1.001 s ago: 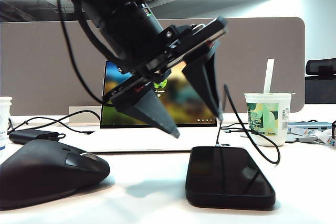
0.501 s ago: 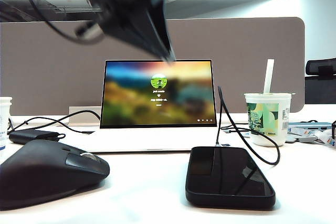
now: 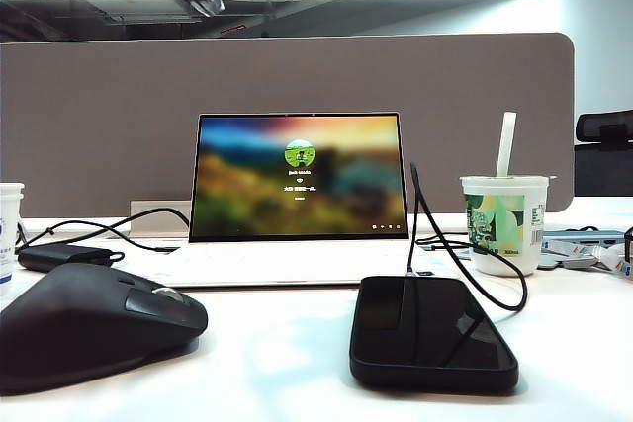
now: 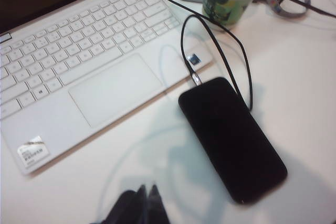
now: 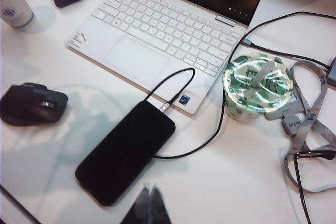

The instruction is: Pick up the black phone, pick up the charger plug, insert the charger plug into the phone's charging port, and finally place the connected phone back on the desk.

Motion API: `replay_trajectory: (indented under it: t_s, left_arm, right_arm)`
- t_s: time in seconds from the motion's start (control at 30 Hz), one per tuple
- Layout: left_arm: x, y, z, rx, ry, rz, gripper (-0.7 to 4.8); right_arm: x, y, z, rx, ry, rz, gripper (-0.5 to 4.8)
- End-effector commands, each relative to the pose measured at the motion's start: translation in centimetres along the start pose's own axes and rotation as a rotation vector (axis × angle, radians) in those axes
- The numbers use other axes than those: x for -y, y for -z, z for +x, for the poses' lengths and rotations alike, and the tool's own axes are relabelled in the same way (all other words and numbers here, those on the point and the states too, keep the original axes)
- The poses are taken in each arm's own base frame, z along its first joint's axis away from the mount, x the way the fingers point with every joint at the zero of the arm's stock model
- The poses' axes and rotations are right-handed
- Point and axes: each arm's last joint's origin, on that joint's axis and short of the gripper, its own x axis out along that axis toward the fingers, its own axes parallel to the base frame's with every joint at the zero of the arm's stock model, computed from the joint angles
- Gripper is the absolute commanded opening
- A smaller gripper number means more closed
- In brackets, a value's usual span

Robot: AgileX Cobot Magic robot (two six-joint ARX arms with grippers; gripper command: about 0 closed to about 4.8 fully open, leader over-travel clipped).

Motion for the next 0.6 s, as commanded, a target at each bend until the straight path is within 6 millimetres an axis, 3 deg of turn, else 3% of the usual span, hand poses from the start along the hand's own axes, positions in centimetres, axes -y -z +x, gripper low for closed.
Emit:
replay_trajectory:
  t_s: [0.03, 0.23, 0.6]
  left_arm:
    - [0.4, 1.1, -0.8, 0.012, 0.009, 0.021, -0.06]
    - [1.2, 3.6, -2.0, 0.050, -0.005, 0.078, -0.06]
    - [0.0, 7.4, -2.8, 0.289, 0.055, 0.039, -0.06]
  right_arm:
    - [0.0, 2.0, 0.3, 0.013, 0.001, -0.022, -0.06]
    - [-0.1, 6.6, 1.5, 0.060, -0.020, -0.023, -0.06]
    - [0.0, 12.7, 2.9, 0.445, 0.014, -0.093, -0.06]
